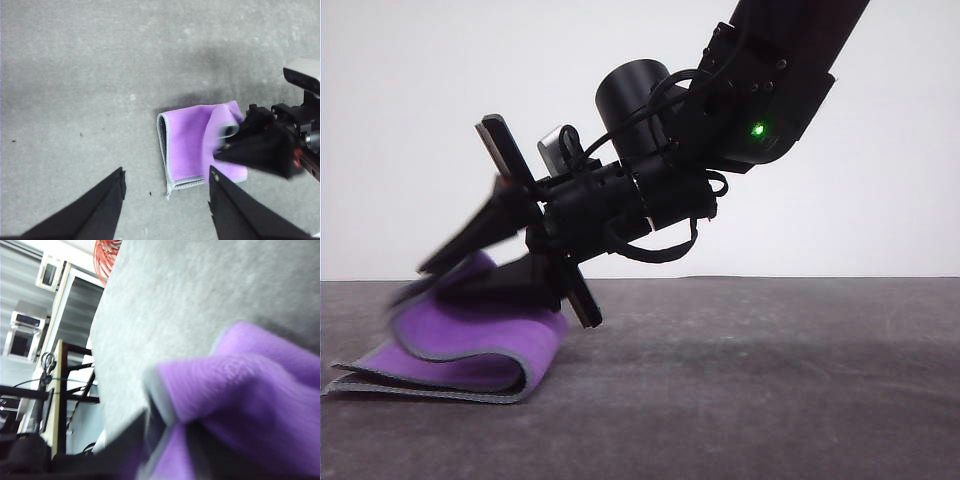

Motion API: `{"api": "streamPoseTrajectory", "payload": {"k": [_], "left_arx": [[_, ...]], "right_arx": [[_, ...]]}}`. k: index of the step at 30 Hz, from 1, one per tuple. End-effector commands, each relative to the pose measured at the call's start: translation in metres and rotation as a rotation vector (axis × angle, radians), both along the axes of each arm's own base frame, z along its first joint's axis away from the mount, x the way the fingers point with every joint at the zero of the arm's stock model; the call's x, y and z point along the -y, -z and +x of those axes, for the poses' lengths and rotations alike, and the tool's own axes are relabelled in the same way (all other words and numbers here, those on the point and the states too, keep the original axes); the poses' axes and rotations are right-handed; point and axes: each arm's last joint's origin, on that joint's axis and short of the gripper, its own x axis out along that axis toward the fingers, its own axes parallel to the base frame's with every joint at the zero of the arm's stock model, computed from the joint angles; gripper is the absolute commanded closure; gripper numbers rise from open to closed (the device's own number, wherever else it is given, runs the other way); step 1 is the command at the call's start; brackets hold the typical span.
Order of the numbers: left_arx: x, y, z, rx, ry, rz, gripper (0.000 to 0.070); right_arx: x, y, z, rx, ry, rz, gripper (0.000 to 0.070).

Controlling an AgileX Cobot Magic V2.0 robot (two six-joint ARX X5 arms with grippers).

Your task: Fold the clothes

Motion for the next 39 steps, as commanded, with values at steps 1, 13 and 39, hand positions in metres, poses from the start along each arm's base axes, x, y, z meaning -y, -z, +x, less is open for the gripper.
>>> {"api": "streamPoseTrajectory", "payload": {"k": [1, 13, 39], "left_arx": [[-0.001, -0.002, 0.003, 0.006, -0.005, 0.001, 0.0385], [-0.001, -0.002, 0.004, 0.011, -0.005, 0.001, 0.0385], [-0.001, -0.003, 0.006, 0.045, 0.000, 0.009, 0.0385]], "right_arx": [[-0.007, 0.001, 0.000, 0.015, -0.025, 0.012, 0.0315], [-0.010, -0.014, 0.006, 0.040, -0.118, 0.083, 0.0298], [0.201, -0.146, -0.005, 0.446, 0.364, -0.758, 0.0299]]}}
